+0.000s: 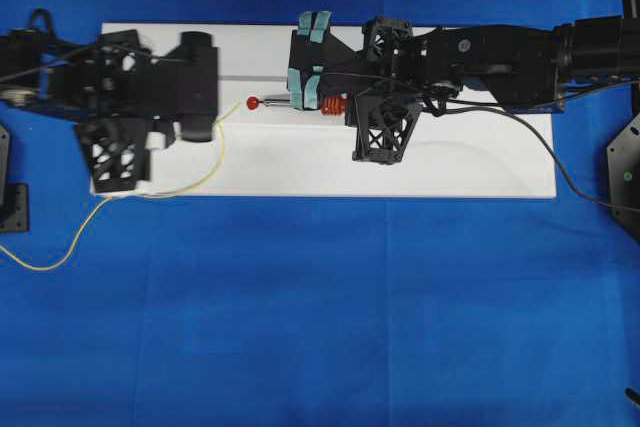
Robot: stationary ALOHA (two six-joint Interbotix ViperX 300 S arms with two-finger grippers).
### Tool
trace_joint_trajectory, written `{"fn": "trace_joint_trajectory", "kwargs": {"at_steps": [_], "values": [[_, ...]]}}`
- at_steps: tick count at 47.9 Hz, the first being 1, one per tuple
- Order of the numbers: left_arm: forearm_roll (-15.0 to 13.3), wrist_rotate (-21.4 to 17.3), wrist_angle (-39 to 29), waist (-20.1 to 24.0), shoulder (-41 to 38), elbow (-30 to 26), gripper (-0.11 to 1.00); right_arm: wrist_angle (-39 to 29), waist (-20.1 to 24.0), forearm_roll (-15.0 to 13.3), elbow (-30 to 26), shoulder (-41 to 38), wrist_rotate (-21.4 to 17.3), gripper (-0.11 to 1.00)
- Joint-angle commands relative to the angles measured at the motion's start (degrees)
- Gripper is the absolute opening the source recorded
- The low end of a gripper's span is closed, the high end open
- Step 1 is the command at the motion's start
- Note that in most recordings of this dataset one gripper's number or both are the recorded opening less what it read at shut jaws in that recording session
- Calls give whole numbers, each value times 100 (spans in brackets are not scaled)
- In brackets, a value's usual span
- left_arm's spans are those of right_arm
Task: Touch the tip of the soldering iron to the tip of the solder at the mark.
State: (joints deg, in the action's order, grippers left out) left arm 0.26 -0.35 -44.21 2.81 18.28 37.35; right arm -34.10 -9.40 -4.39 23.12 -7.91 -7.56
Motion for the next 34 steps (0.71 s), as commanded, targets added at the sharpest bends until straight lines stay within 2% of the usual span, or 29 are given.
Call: {"fn": "trace_joint_trajectory", "kwargs": {"at_steps": [1, 17, 23, 34], "values": [[-9, 18, -105, -79, 308, -114, 1, 35, -18, -9, -123, 88, -9, 6], [-9, 53, -176, -114, 431, -53, 1, 18, -9, -9, -105, 149, -35, 6], [-9, 53, -176, -114, 422, -62, 1, -9, -18, -9, 44, 475, -62, 6], [-9, 158, -185, -114, 422, -62, 1, -167, -9, -9, 668, 1371, -132, 6]]}}
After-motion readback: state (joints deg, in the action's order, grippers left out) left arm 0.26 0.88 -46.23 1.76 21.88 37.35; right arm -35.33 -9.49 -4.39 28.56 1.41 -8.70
